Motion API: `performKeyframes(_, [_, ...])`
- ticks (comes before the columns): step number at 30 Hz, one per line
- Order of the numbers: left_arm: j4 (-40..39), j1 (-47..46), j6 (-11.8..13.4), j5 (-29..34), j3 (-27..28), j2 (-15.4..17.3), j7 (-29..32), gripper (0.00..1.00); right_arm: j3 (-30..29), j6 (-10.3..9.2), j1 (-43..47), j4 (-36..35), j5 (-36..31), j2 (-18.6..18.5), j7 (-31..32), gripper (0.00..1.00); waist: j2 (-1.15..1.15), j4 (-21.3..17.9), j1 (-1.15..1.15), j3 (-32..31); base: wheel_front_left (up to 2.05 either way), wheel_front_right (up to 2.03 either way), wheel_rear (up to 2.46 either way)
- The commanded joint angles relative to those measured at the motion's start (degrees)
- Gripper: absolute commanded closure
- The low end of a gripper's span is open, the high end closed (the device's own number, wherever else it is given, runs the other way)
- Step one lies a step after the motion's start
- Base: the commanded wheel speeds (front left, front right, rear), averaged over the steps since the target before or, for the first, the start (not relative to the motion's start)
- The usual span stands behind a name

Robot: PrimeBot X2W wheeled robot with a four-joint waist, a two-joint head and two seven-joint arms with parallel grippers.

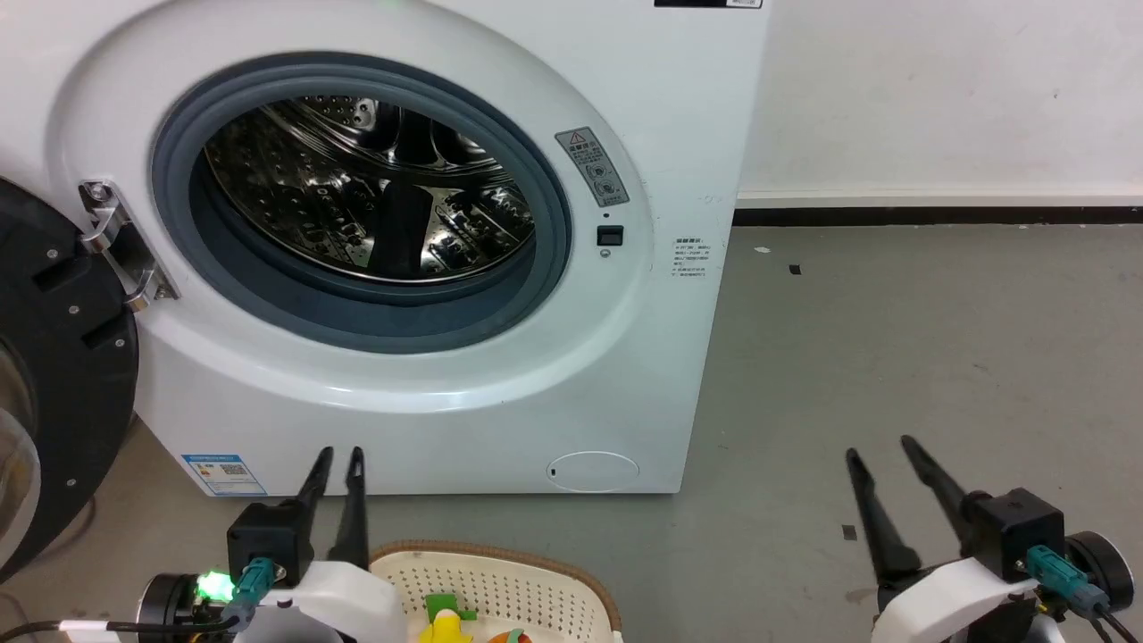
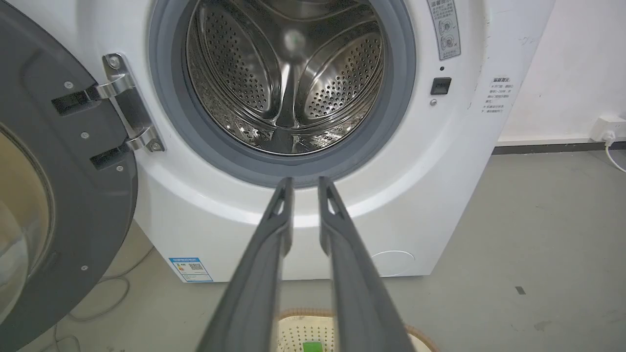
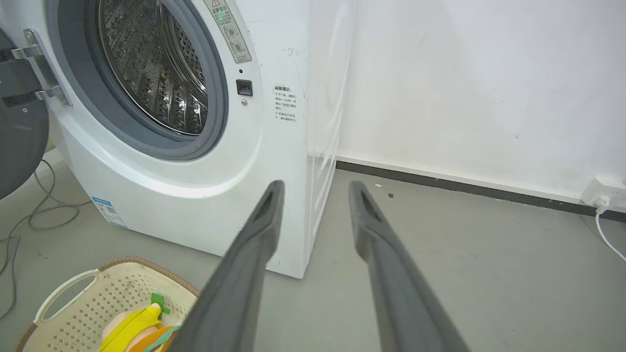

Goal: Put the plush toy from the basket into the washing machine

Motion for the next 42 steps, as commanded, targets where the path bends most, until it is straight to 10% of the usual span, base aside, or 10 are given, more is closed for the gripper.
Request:
performKeyframes(1, [0.06, 0.02, 0.10, -0.07, -0.11, 0.00, -0.24, 0.00, -0.07, 0.00, 0.05, -0.03, 0.35, 0.00, -0.24, 0.00, 0.00, -0.01, 0.00, 0.03, 0.00, 0.00, 0.00])
performKeyframes(42, [9.26, -3.48, -0.20, -1.74, -2.39, 0.15, -5.15, 0.00, -0.60, -0.02, -1.38, -3.29, 3.05, 0.00, -5.12, 0.00, 0.00, -2.43, 0.00, 7.36, 0.00, 0.00, 0.00])
